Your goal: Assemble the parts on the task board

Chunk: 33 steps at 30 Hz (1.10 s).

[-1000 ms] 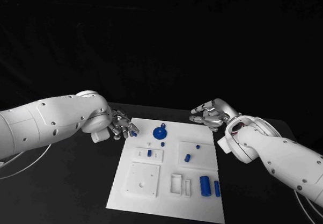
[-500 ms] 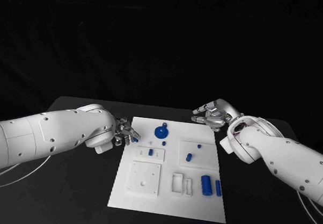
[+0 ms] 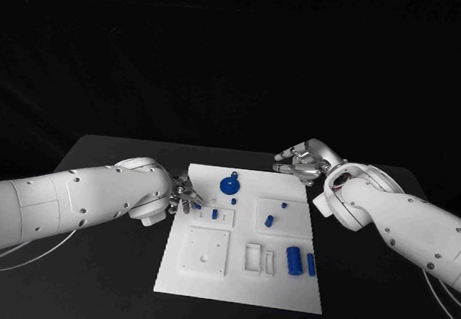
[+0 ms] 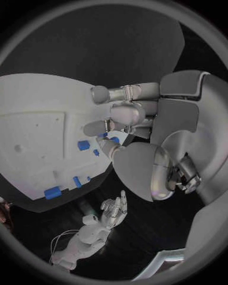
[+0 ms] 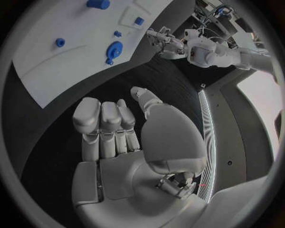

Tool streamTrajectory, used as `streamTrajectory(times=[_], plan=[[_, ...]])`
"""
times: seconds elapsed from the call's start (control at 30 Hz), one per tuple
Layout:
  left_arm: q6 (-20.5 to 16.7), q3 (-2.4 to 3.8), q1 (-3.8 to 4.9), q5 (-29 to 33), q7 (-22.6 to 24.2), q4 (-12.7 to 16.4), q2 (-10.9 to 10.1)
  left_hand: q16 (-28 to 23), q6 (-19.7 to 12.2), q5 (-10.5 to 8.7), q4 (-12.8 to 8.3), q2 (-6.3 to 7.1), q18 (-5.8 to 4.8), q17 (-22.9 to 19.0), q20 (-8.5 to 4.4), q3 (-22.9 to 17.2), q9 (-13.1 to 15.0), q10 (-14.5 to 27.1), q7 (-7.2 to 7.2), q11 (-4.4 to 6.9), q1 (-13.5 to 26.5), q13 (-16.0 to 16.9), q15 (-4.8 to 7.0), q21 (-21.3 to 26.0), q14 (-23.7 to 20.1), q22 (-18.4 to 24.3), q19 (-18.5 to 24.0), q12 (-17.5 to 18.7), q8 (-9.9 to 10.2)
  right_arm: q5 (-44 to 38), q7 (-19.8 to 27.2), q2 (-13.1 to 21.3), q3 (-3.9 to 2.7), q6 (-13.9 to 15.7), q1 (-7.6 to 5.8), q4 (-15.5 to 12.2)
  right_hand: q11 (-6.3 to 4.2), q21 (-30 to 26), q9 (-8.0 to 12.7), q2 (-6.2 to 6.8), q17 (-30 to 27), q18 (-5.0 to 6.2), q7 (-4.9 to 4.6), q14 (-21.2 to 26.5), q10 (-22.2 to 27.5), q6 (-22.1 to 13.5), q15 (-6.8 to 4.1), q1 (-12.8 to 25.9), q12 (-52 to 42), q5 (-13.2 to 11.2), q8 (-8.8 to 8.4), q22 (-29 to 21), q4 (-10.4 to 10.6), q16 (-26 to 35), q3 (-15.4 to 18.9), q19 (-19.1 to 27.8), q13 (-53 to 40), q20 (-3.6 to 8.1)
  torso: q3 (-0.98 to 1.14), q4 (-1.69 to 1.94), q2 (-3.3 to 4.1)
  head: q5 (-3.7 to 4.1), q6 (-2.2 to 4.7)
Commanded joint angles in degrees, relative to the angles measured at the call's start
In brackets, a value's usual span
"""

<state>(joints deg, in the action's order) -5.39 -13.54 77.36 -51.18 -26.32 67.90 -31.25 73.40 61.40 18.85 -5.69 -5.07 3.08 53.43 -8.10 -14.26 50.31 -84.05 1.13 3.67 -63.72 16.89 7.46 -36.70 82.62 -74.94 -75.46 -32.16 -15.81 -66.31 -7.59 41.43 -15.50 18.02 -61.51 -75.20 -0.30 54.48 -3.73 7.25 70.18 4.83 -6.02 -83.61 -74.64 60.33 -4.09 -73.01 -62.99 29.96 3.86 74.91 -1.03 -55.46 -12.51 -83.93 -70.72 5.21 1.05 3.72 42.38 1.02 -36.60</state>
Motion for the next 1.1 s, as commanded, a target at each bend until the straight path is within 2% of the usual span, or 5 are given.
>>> streamTrajectory(times=[0.03, 0.43, 0.73, 0.93, 1.1], plan=[[2.7, -0.08, -0.38, -2.3, -0.3, 0.0, 0.5, 0.2, 2.3, 0.25, -2.0, -0.3, -0.04, -0.1, 0.08, -2.5, 13.7, -2.5, -2.27, 0.46, -0.5, -0.1, -0.06, 0.1, 0.2, -1.6, 0.1, 0.0, -0.2, 0.0, 0.4, -0.1, -0.03, -0.7, 0.06, -0.2, 0.09, 0.1, 0.1, -0.39, 0.1, 0.75, -0.03, -0.4, 0.2, -0.2, 0.06, 0.4, -0.3, -0.2, -0.32, 5.9, -0.4, 0.0, -0.2, -3.9, -0.1, -0.11, 0.0, 0.08, 0.0, 0.18, -0.16], [2.7, -0.17, -1.01, -4.2, 0.4, 0.1, 1.0, 0.1, 2.1, 0.2, -2.0, -0.44, -0.06, -0.4, 0.05, -2.8, 13.8, -2.5, -2.22, 0.43, -0.4, -0.2, -0.05, 0.2, 0.2, -1.5, 0.2, 0.1, -0.1, 0.0, 0.5, -0.2, -0.04, -0.7, 0.1, -0.2, 0.08, 0.1, 0.1, -0.61, 0.0, 0.76, 0.0, -0.4, 0.2, 0.0, 0.05, 0.6, -0.4, -0.4, -0.3, 5.8, -0.6, 0.0, -0.4, -3.9, -0.1, -0.12, -0.06, 0.12, 0.02, 0.18, -0.26], [-1.0, -0.18, -1.37, -6.5, 2.2, 0.5, 0.5, 0.2, 2.2, 0.25, -2.1, -0.42, -0.03, -0.3, 0.04, -2.8, 13.8, -2.5, -2.25, 0.47, -0.4, -0.2, -0.02, 0.1, 0.2, -1.5, 0.1, 0.1, -0.1, 0.0, 0.5, -0.1, -0.04, -0.5, 0.11, -0.2, 0.08, 0.1, 0.1, -0.61, 0.0, 0.76, 0.0, -0.4, 0.2, 0.0, 0.05, 0.6, -0.4, -0.4, -0.3, 5.8, -0.6, 0.0, -0.4, -3.9, -0.1, -0.12, -0.03, 0.14, 0.02, 0.19, -0.04], [-3.1, -0.18, -1.53, -6.8, 3.2, 0.7, 0.3, 0.4, 2.3, 0.21, -2.0, -0.44, 0.04, -0.2, 0.06, -2.9, 13.8, -2.6, -2.26, 0.49, -0.3, -0.1, -0.01, -0.2, 0.2, -1.6, 0.0, -0.1, -0.1, 0.0, 0.6, -0.1, -0.04, -0.5, 0.15, -0.2, 0.07, 0.1, 0.1, -0.62, 0.1, 0.75, 0.01, -0.4, 0.1, 0.0, 0.05, 0.8, -0.4, -0.3, -0.32, 5.8, -0.6, 0.0, -0.5, -3.9, -0.1, -0.11, -0.06, 0.04, 0.05, 0.16, 0.17], [-4.3, -0.18, -1.87, -6.6, 3.9, 1.1, 0.0, 0.4, 2.3, 0.21, -2.0, -0.44, 0.04, -0.2, 0.06, -2.9, 13.8, -2.6, -2.26, 0.49, -0.3, -0.1, -0.01, -0.2, 0.2, -1.6, 0.0, -0.1, -0.1, 0.0, 0.6, 0.0, -0.04, -0.5, 0.19, -0.1, 0.07, 0.1, 0.1, -0.62, 0.1, 0.75, 0.01, -0.4, 0.1, 0.0, 0.05, 0.8, -0.4, -0.3, -0.32, 5.8, -0.6, 0.0, -0.5, -3.9, -0.1, -0.11, -0.06, 0.09, 0.07, 0.34, 0.12]])
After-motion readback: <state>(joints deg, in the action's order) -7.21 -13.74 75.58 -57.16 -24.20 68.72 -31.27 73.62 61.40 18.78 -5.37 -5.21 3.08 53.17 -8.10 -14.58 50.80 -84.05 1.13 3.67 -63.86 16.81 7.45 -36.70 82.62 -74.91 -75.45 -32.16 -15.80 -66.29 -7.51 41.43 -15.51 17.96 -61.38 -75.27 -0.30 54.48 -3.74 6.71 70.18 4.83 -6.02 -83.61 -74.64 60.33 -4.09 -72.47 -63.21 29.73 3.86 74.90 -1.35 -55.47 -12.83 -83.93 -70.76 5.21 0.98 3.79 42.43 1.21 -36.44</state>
